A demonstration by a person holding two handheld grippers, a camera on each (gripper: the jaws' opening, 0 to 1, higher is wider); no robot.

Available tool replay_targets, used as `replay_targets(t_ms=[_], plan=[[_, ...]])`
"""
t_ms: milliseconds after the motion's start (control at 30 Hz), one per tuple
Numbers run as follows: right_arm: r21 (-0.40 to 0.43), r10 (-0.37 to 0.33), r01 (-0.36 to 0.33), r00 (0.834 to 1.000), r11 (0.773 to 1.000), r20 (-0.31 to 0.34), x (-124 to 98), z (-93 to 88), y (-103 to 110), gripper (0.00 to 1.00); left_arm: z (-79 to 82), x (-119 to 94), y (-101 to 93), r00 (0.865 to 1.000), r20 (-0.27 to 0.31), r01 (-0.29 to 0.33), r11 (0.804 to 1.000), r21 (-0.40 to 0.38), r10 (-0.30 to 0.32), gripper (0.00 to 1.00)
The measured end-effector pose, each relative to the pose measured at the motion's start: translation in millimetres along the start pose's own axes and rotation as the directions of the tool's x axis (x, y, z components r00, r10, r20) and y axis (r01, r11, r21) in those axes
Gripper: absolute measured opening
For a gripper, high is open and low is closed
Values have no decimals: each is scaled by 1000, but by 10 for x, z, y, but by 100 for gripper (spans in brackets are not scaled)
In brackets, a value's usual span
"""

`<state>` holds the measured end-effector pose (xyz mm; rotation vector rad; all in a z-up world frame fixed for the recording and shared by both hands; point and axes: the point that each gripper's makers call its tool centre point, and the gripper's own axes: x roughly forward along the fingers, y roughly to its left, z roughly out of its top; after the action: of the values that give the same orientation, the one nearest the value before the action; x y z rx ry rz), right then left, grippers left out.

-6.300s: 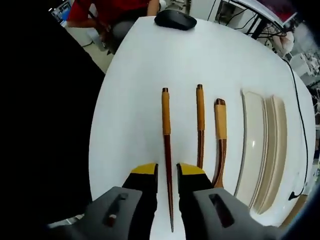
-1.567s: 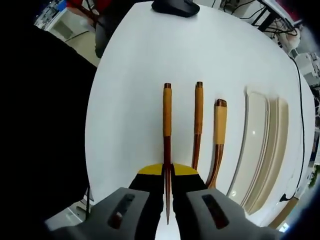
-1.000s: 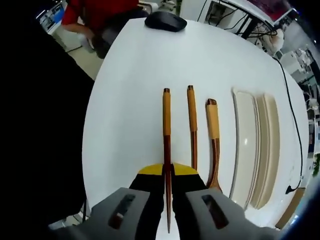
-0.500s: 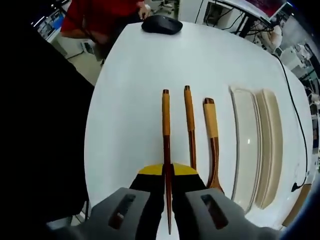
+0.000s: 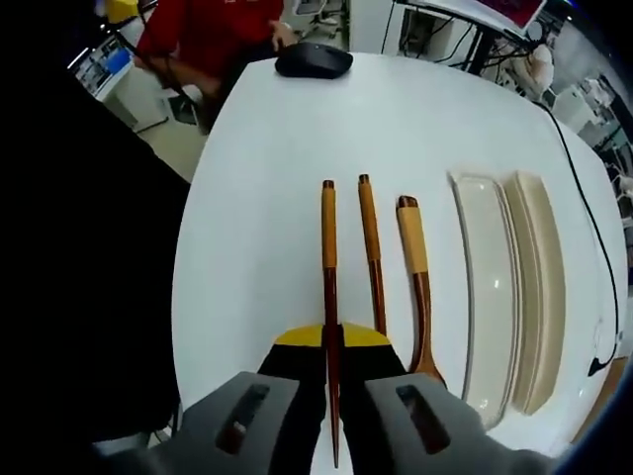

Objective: Arrange the utensils inside the cutlery case until each visible utensil rests in its matching compartment.

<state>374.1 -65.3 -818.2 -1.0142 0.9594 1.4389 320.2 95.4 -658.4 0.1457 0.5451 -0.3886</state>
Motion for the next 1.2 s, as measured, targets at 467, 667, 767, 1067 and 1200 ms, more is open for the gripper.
replay_targets(t_ms=[467, 667, 767, 1067, 1200], plan=[[-6, -7, 7, 1000, 1000, 30, -95, 93, -9, 0, 25, 104, 5, 1000, -8, 17, 1000, 4, -17, 62], [-23, -32, 32, 999, 999, 21, -181, 75, -82, 0, 60, 164, -6, 1000, 7, 23, 1000, 0, -23, 62], [-45, -43, 44, 999, 998, 16, -203, 69, -105, 0, 56, 178, -25, 999, 9, 32, 999, 6, -32, 62], [-70, -60, 61, 998, 996, 26, -241, 64, -146, 0, 63, 234, -38, 999, 10, 35, 999, 4, -35, 62], [-62, -87, 89, 996, 994, 33, -315, 61, -243, 0, 118, 256, -91, 999, 23, 43, 999, 13, -43, 62]])
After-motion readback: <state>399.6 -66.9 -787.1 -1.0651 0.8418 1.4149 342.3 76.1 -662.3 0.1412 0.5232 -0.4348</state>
